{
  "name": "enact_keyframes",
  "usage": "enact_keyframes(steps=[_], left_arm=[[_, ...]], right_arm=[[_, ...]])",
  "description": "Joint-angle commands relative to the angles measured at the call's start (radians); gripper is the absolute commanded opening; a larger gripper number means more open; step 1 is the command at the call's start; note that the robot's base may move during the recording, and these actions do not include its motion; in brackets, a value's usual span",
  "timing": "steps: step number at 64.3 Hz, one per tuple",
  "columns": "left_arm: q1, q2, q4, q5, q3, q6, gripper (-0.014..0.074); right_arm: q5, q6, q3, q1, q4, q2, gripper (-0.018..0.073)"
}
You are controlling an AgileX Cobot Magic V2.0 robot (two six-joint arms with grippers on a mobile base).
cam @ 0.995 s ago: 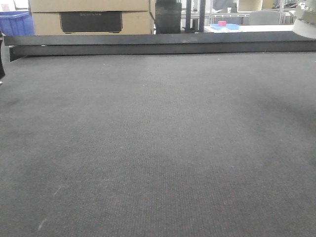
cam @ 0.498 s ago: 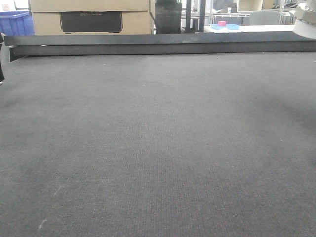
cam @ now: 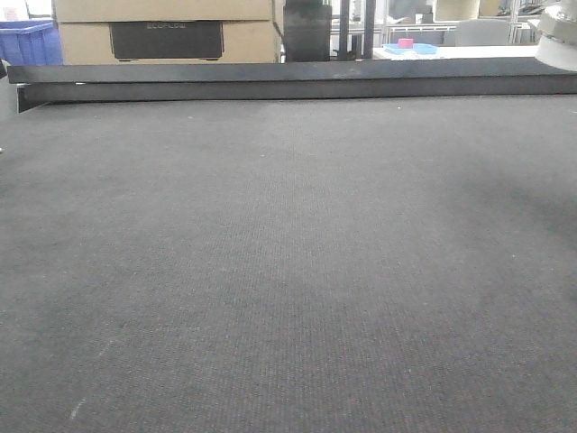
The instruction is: Place valve from conveyor to right shelf box
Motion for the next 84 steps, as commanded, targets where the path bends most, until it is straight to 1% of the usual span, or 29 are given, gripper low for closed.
enact_keyframes(steps=[1,13,16,27,35,43,50,65,72,84], left_arm=[[-0.002,-0.040,-0.027,0.012,-0.011,-0.002,-0.0111],[-0.038,-0.166,-0.037,0.012,-0.011,-0.009,-0.0111],[-0.055,-0.207,-0.031,0.012,-0.011,-0.034,-0.0111],[-0.117,-0.311,-0.032,0.012,-0.005,-0.076,-0.0111],[-0.155,-0.382,-0.032,0.012,0.067,-0.102,-0.0111],[-0.162,-0.453,-0.034,0.012,0.183,-0.133,-0.0111],[-0.162,-0.523,-0.034,-0.043,0.304,-0.139,-0.0111],[-0.162,-0.667,-0.031,-0.135,0.477,-0.139,-0.0111],[-0.162,-0.732,-0.031,-0.168,0.517,-0.139,-0.0111],[-0.162,-0.829,-0.031,-0.197,0.521,-0.139,-0.0111]], right_arm=[[-0.049,-0.006,-0.009,0.001,-0.002,-0.016,-0.0153],[-0.067,-0.006,-0.009,0.001,-0.002,-0.016,-0.0153],[-0.076,-0.006,-0.009,0.001,-0.013,-0.016,-0.0153],[-0.112,-0.002,0.005,-0.001,-0.056,-0.021,-0.0154],[-0.163,0.022,0.069,-0.030,-0.062,-0.032,-0.0154],[-0.194,0.022,0.154,-0.064,-0.062,-0.041,-0.0154],[-0.220,0.022,0.207,-0.070,-0.062,-0.051,-0.0154],[-0.231,0.022,0.231,-0.070,-0.057,-0.094,-0.0154],[-0.248,0.022,0.231,-0.070,-0.057,-0.144,-0.0154],[-0.315,0.022,0.231,-0.070,-0.057,-0.254,-0.0154]])
